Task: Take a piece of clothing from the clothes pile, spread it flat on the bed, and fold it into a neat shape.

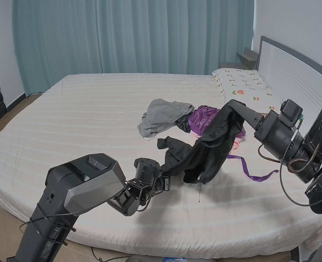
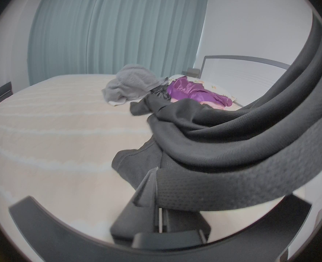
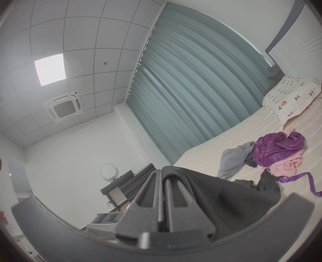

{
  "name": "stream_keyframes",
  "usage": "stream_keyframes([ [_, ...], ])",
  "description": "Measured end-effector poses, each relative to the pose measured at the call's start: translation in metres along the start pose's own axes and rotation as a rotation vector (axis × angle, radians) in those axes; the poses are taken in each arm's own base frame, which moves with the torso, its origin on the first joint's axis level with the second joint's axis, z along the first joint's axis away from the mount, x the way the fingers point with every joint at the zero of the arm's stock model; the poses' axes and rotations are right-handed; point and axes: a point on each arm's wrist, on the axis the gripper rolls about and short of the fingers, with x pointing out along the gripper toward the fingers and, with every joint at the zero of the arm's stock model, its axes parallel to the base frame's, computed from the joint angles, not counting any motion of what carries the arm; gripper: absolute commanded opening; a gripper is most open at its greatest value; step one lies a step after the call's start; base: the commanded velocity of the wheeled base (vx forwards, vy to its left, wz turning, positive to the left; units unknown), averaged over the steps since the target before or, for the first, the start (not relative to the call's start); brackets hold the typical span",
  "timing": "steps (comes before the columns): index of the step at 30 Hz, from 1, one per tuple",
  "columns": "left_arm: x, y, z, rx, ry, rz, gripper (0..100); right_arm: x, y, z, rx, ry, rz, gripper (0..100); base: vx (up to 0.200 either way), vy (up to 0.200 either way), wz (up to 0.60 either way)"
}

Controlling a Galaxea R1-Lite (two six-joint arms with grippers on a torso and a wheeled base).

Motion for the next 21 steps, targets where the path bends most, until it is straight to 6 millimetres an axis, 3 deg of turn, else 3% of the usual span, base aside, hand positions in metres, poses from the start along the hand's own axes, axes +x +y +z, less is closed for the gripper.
stream_keyframes([
  [3,-0.019,0.007,0.001,-0.02,0.035,0.021,0,0.001,-0.009,0.001,-0.004,-0.004,-0.031,0,0.0,0.0,0.0],
  [8,-0.059,0.015,0.032,-0.073,0.014,0.042,0,0.005,-0.03,0.002,-0.012,-0.009,-0.097,0,0.0,0.0,0.0],
  [14,-0.117,0.02,0.094,-0.176,-0.06,0.057,0,0.023,-0.052,0.013,-0.048,-0.079,-0.16,0,0.0,0.0,0.0],
  [21,-0.191,0.034,0.156,-0.318,-0.171,0.076,0,0.053,-0.05,0.049,-0.116,-0.211,-0.157,0,0.0,0.0,0.0],
])
